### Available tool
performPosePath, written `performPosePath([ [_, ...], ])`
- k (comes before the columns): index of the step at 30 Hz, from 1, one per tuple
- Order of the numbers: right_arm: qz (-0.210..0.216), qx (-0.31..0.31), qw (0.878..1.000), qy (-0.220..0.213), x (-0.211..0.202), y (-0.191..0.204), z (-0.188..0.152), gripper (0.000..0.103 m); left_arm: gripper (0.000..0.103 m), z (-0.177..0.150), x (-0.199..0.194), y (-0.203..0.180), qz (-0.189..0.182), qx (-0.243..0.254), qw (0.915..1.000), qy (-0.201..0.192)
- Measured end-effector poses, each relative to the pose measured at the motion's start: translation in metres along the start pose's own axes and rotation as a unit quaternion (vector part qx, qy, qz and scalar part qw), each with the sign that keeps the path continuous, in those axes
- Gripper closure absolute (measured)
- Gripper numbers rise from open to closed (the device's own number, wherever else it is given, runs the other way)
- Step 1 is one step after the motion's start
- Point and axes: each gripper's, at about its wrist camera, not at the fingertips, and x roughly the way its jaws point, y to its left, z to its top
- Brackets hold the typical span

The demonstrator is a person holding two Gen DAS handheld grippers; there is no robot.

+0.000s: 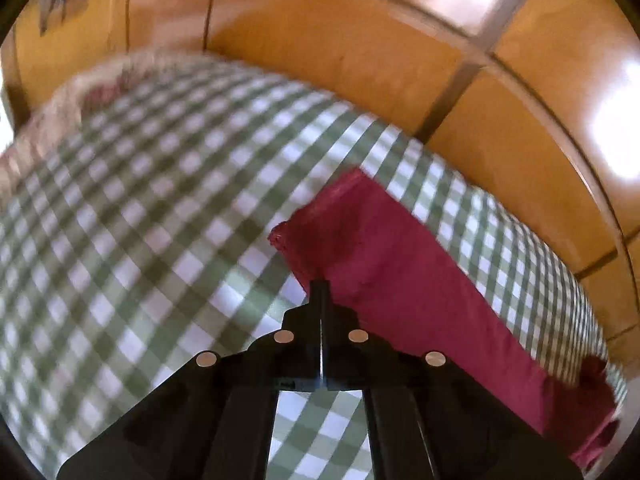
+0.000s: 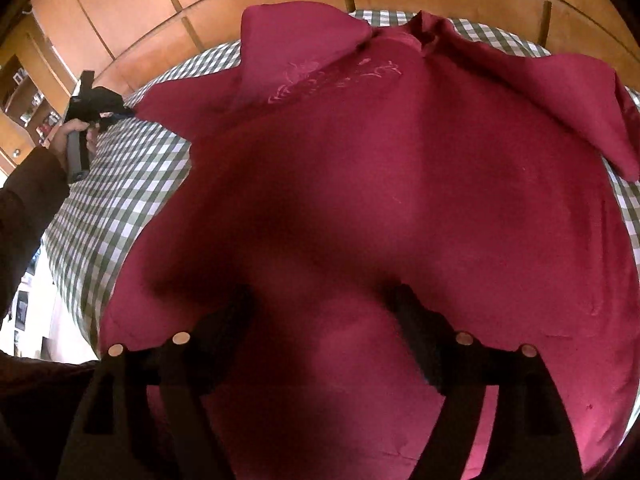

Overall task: Fold small clothes
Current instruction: 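Lay the shirt flat on the bed and open both grippers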

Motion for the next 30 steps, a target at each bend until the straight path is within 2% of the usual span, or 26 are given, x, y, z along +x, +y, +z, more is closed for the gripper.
performPosePath([
  [1,0.0,-0.001,1.0,-0.001,0.002,0.001,0.001,0.023,0.103,0.0,-0.006,0.004,0.01,0.0,0.9999,-0.006],
  [5,-0.001,-0.007,1.0,-0.01,0.009,0.007,0.006,0.022,0.103,0.001,-0.038,0.053,0.042,-0.052,0.9972,-0.035],
  [8,0.003,-0.008,1.0,-0.016,0.014,0.012,0.012,0.022,0.103,-0.006,-0.061,0.095,0.071,-0.086,0.9929,-0.041],
  [10,0.0,-0.007,1.0,-0.02,0.019,0.015,0.017,0.022,0.103,-0.009,-0.072,0.112,0.111,-0.092,0.988,-0.054],
  [12,-0.011,-0.01,1.0,-0.024,0.028,0.02,0.024,0.022,0.103,-0.012,-0.082,0.135,0.116,-0.125,0.984,-0.051],
  [14,-0.019,-0.016,0.999,-0.028,0.033,0.025,0.028,0.021,0.103,-0.018,-0.088,0.145,0.096,-0.143,0.9844,-0.035],
  [17,-0.017,-0.015,0.999,-0.034,0.034,0.027,0.03,0.02,0.102,-0.036,-0.106,0.119,0.053,-0.09,0.994,-0.032],
  [19,-0.004,-0.007,0.999,-0.036,0.028,0.023,0.029,0.021,0.082,-0.054,-0.117,0.092,0.01,-0.053,0.9983,-0.021],
  [20,0.004,0.002,0.999,-0.037,0.023,0.018,0.028,0.023,0.06,-0.068,-0.126,0.076,-0.019,-0.035,0.999,-0.018],
  [21,0.008,0.016,0.999,-0.041,0.015,0.012,0.026,0.024,0.043,-0.081,-0.132,0.064,-0.04,-0.023,0.9988,-0.017],
  [23,-0.002,0.036,0.998,-0.056,-0.002,-0.003,0.021,0.024,0.041,-0.108,-0.143,0.038,-0.088,0.01,0.9961,-0.005],
  [25,-0.018,0.059,0.996,-0.067,-0.018,-0.024,0.015,0.024,0.041,-0.147,-0.15,0.009,-0.145,0.042,0.9881,0.03],
  [27,-0.049,0.088,0.992,-0.081,-0.038,-0.054,0.004,0.024,0.041,-0.183,-0.154,-0.013,-0.195,0.069,0.9759,0.067],
  [30,-0.121,0.126,0.98,-0.095,-0.066,-0.101,-0.019,0.024,0.042,-0.242,-0.162,-0.043,-0.26,0.112,0.9513,0.121],
])
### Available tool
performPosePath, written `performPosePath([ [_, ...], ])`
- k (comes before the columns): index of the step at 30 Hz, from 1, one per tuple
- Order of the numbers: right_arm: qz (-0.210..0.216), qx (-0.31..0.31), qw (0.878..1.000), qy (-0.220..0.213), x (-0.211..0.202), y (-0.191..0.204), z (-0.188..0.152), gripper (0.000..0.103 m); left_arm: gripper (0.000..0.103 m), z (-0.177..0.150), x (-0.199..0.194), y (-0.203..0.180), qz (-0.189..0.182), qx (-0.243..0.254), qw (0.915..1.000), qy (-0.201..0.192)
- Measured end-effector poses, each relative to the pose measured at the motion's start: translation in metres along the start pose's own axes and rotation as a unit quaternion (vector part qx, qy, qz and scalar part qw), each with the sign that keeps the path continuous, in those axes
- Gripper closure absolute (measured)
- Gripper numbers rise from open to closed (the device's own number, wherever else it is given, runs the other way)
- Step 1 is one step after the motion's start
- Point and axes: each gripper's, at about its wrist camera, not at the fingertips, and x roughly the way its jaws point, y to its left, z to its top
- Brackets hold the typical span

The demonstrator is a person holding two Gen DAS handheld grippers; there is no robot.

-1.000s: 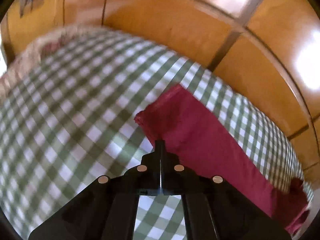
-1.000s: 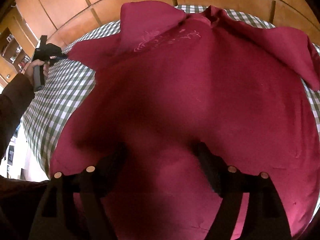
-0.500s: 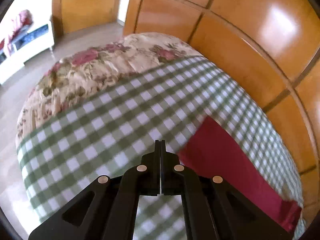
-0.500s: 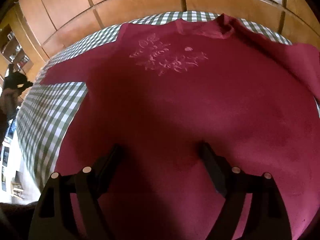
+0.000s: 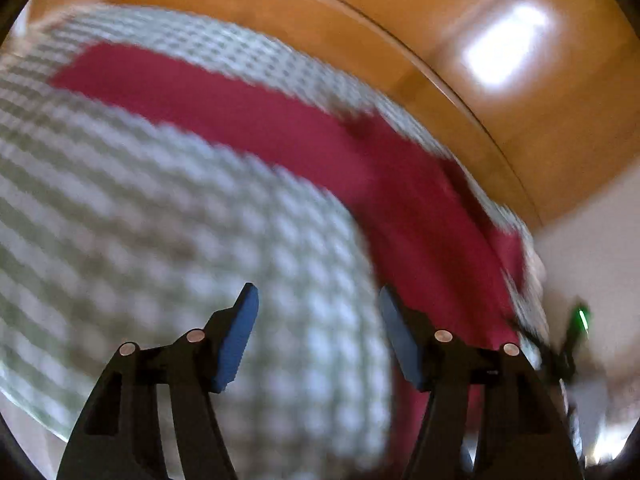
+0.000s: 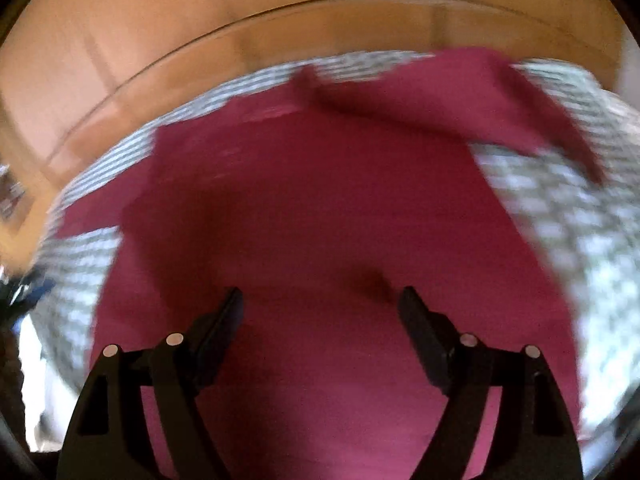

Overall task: Fold small clothes
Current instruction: 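Lay the shirt flat on the bed and open both grippers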

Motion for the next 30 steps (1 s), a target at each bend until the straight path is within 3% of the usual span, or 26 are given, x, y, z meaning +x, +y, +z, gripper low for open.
performPosePath([
  [3,-0.069,0.033,0.997,-0.002,-0.013,-0.05,-0.013,0.024,0.043,-0.038,0.021,-0.028,-0.065,0.013,0.9964,0.052],
  [6,-0.087,0.05,0.995,0.019,-0.016,-0.079,-0.031,0.022,0.044,-0.067,0.041,-0.054,-0.084,0.035,0.9917,0.091],
  [7,-0.077,0.056,0.995,0.032,-0.015,-0.083,-0.036,0.022,0.051,-0.074,0.048,-0.06,-0.082,0.038,0.9909,0.1],
  [8,-0.06,0.059,0.996,0.043,-0.013,-0.084,-0.044,0.023,0.077,-0.077,0.055,-0.064,-0.073,0.043,0.9905,0.108],
  [9,-0.054,0.055,0.996,0.045,-0.014,-0.082,-0.048,0.033,0.093,-0.081,0.061,-0.066,-0.057,0.049,0.9907,0.114],
  [10,-0.051,0.046,0.997,0.043,-0.016,-0.08,-0.051,0.041,0.093,-0.081,0.061,-0.069,-0.054,0.05,0.991,0.112],
  [12,-0.041,0.039,0.997,0.048,-0.023,-0.073,-0.055,0.092,0.094,-0.084,0.054,-0.075,-0.038,0.06,0.9926,0.098],
  [13,-0.037,0.036,0.997,0.05,-0.027,-0.074,-0.058,0.093,0.094,-0.084,0.049,-0.075,-0.031,0.068,0.9927,0.094],
  [19,-0.005,0.015,0.998,0.059,-0.045,-0.083,-0.066,0.091,0.093,-0.071,0.037,-0.071,0.036,0.096,0.9911,0.084],
  [20,0.001,0.019,0.999,0.049,-0.049,-0.087,-0.063,0.084,0.087,-0.068,0.034,-0.072,0.043,0.096,0.9915,0.076],
  [21,0.001,0.029,0.999,0.038,-0.051,-0.09,-0.058,0.066,0.073,-0.061,0.029,-0.076,0.042,0.094,0.993,0.059],
  [22,-0.003,0.045,0.999,0.02,-0.053,-0.1,-0.05,0.058,0.063,-0.056,0.028,-0.075,0.039,0.09,0.9941,0.047],
  [23,-0.014,0.056,0.998,0.005,-0.054,-0.108,-0.042,0.052,0.044,-0.049,0.023,-0.076,0.038,0.084,0.9953,0.03],
  [24,-0.032,0.064,0.997,-0.012,-0.054,-0.117,-0.032,0.052,0.041,-0.042,0.02,-0.079,0.04,0.08,0.9959,0.01],
  [30,-0.142,0.077,0.985,-0.066,-0.017,-0.162,0.037,0.052,0.041,-0.022,0.045,-0.106,0.047,0.104,0.9934,-0.006],
])
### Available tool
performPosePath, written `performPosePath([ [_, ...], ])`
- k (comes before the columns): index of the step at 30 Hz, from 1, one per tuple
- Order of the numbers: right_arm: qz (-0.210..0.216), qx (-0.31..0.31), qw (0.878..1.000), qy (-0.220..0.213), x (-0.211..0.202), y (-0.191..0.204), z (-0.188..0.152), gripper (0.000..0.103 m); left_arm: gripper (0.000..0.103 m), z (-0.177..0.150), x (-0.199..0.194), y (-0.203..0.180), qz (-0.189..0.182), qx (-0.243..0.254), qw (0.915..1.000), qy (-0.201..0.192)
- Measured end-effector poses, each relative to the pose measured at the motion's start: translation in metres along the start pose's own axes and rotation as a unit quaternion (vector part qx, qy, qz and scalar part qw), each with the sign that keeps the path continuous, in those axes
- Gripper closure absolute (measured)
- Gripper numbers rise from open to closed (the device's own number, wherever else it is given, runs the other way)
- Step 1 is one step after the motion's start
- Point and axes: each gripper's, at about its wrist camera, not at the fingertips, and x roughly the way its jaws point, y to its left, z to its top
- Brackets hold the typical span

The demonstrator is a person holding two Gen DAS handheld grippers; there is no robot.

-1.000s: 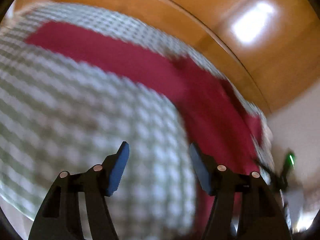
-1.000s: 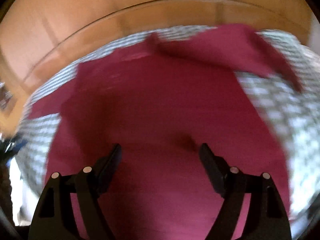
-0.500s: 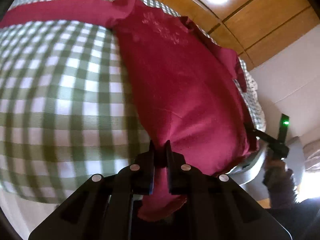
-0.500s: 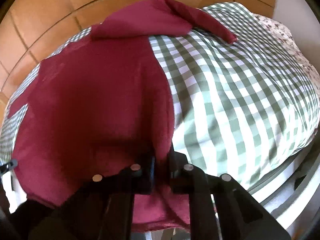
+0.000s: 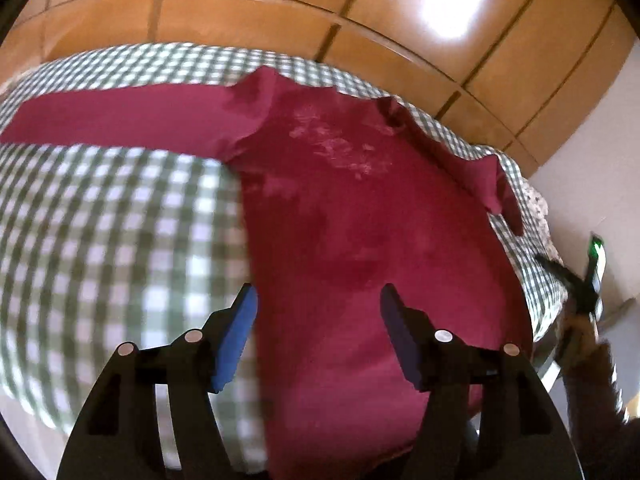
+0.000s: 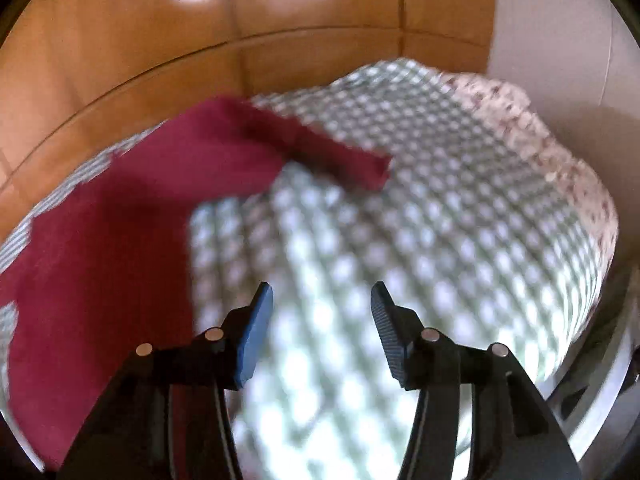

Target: Fold small clothes

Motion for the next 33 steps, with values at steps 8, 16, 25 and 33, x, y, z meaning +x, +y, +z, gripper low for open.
performPosePath([
  [8,-0.076,-0.037,0.995,0.05,0.093,-0.009,0.063,0.098,0.036,0.007,0.043,-0.036,0.013,0.044,0.9988,0.019],
  [16,-0.108,-0.04,0.993,-0.023,0.029,-0.054,0.1,0.098,0.036,0.013,0.071,-0.036,0.014,0.046,0.9981,0.04],
  [25,-0.255,0.023,0.967,0.008,0.08,-0.137,0.146,0.099,0.036,0.01,0.08,-0.039,0.019,0.044,0.9976,0.05],
  [33,-0.265,0.054,0.963,0.019,0.111,-0.141,0.143,0.074,0.036,0.01,0.076,-0.038,0.018,0.033,0.9979,0.053],
])
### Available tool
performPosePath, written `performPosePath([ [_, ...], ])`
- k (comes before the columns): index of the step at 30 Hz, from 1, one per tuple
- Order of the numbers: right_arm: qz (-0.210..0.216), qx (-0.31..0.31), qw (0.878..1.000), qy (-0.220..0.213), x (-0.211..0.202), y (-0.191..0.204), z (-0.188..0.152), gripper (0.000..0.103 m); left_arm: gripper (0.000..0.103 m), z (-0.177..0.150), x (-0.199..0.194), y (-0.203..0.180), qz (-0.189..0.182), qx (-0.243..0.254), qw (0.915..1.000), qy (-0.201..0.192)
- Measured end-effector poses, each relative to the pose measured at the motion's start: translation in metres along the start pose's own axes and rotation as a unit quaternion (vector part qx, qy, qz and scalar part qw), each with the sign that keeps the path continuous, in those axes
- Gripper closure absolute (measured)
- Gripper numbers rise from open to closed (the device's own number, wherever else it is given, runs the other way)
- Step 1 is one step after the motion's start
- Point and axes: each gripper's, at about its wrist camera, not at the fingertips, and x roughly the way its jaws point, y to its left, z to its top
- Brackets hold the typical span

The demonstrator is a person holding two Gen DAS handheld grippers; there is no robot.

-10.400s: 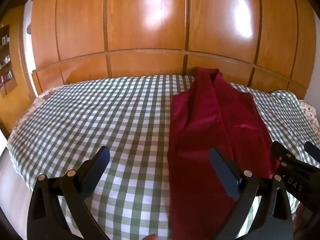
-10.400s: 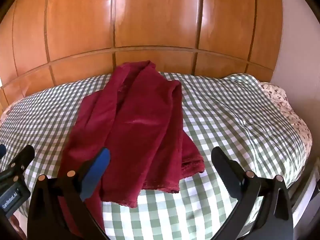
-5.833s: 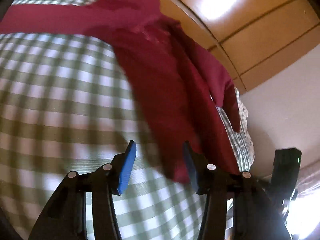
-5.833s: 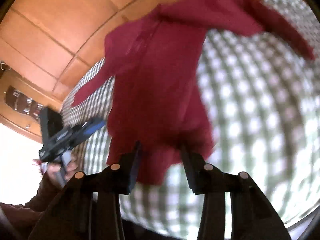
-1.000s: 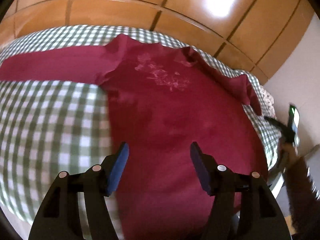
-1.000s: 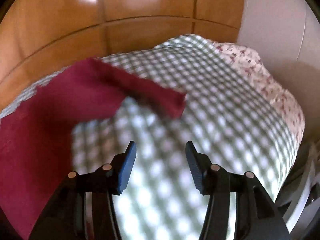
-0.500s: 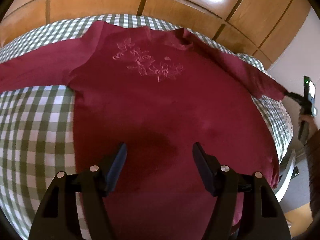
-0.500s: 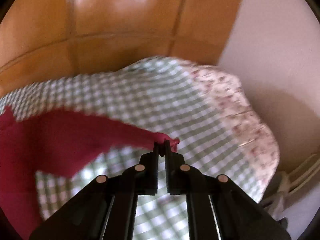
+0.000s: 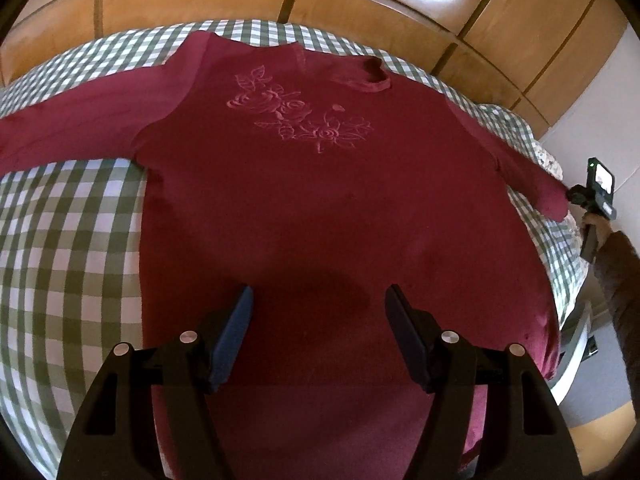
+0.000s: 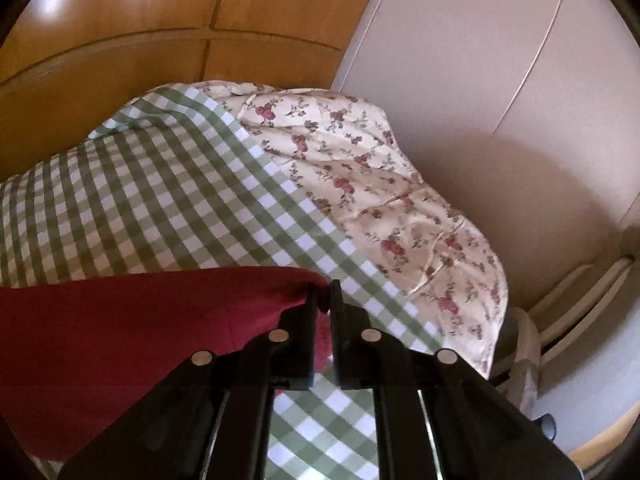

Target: Fold small clothes

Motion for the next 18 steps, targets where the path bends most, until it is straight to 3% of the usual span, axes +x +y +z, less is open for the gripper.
performPosePath([
  [1,0.008,0.0,1.0,-0.009,-0.006,0.003,-0.002,0.065,0.036,0.0,-0.003,0.002,-0.002,-0.005,1.0,-0.002],
  [2,0.013,0.0,1.0,-0.017,-0.01,0.005,-0.004,0.047,0.035,0.001,-0.007,0.006,-0.005,-0.014,0.9999,-0.006],
  [3,0.02,-0.001,0.999,-0.028,-0.019,0.008,-0.007,0.04,0.029,0.001,-0.01,0.01,-0.004,-0.022,0.9997,-0.011],
  [6,0.073,-0.009,0.996,-0.044,-0.047,0.026,-0.019,0.024,0.027,0.002,-0.026,0.034,0.009,-0.051,0.9982,-0.029],
  [10,0.183,-0.044,0.981,-0.053,-0.101,0.073,-0.048,0.018,0.027,0.005,-0.052,0.099,0.06,-0.135,0.987,-0.064],
  [12,0.244,-0.066,0.966,-0.048,-0.129,0.103,-0.066,0.017,0.027,0.004,-0.068,0.141,0.089,-0.193,0.9734,-0.086],
  [14,0.308,-0.095,0.946,-0.044,-0.162,0.14,-0.088,0.017,0.027,0.002,-0.086,0.188,0.134,-0.246,0.9536,-0.11],
  [18,0.405,-0.15,0.901,-0.029,-0.217,0.208,-0.132,0.016,0.027,-0.001,-0.109,0.263,0.184,-0.315,0.9218,-0.132],
])
